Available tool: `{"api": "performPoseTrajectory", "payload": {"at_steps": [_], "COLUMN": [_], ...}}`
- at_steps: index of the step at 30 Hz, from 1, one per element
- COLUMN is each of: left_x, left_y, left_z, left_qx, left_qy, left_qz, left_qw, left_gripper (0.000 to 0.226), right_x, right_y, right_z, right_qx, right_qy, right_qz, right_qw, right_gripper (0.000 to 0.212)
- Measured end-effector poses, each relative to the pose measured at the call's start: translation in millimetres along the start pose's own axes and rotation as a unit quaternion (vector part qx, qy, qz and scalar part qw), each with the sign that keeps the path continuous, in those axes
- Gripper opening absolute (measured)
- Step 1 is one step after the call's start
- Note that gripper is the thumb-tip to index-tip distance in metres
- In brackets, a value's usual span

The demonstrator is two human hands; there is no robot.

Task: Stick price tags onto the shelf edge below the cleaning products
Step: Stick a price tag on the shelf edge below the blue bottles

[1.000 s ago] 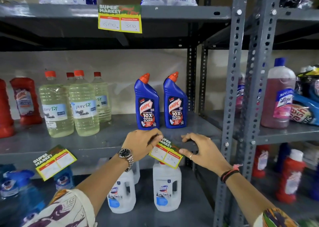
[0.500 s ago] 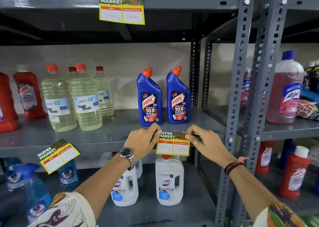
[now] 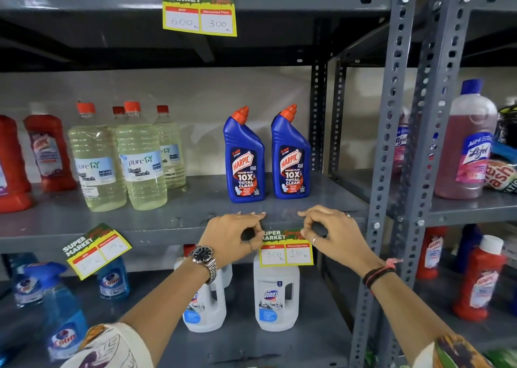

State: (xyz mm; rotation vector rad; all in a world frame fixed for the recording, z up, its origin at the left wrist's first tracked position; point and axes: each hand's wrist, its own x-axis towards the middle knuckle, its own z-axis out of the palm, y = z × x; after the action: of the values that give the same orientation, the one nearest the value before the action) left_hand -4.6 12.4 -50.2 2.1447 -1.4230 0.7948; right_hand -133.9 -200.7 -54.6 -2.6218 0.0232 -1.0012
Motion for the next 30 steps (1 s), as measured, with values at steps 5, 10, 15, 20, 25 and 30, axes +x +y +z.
{"api": "performPoseTrajectory", "payload": {"at_steps": [5, 10, 15, 20, 25, 30], "left_x": [9.1, 13.4, 14.0, 14.9, 12.6, 7.9], "left_y": [4.2, 8.5, 9.8, 12.4, 7.6, 0.0], "left_z": [-2.6, -2.7, -4.5, -2.6, 0.3, -6.2], "left_qx": [0.007, 0.010, 0.006, -0.022, -0.047, -0.074], "left_qy": [0.002, 0.030, 0.033, 0.034, 0.038, -0.020], "left_qz": [-0.045, -0.062, -0.092, -0.117, -0.108, -0.086], "left_qw": [0.999, 0.998, 0.995, 0.992, 0.992, 0.993], "left_gripper": [0.010, 0.017, 0.027, 0.034, 0.034, 0.029], "right_x": [0.4, 0.7, 0.5, 6.4, 6.1, 5.0], "right_y": [-2.5, -3.9, -8.8, -15.1, -12.7, -10.8], "right_z": [3.9, 8.3, 13.4, 16.7, 12.9, 1.5], "right_qx": [-0.004, -0.020, -0.040, -0.038, -0.018, -0.012], "right_qy": [0.033, 0.065, 0.099, 0.117, 0.085, 0.032], "right_qz": [0.008, 0.007, 0.020, 0.047, 0.058, 0.058], "right_qw": [0.999, 0.998, 0.994, 0.991, 0.994, 0.998], "right_gripper": [0.022, 0.019, 0.018, 0.037, 0.037, 0.034]}}
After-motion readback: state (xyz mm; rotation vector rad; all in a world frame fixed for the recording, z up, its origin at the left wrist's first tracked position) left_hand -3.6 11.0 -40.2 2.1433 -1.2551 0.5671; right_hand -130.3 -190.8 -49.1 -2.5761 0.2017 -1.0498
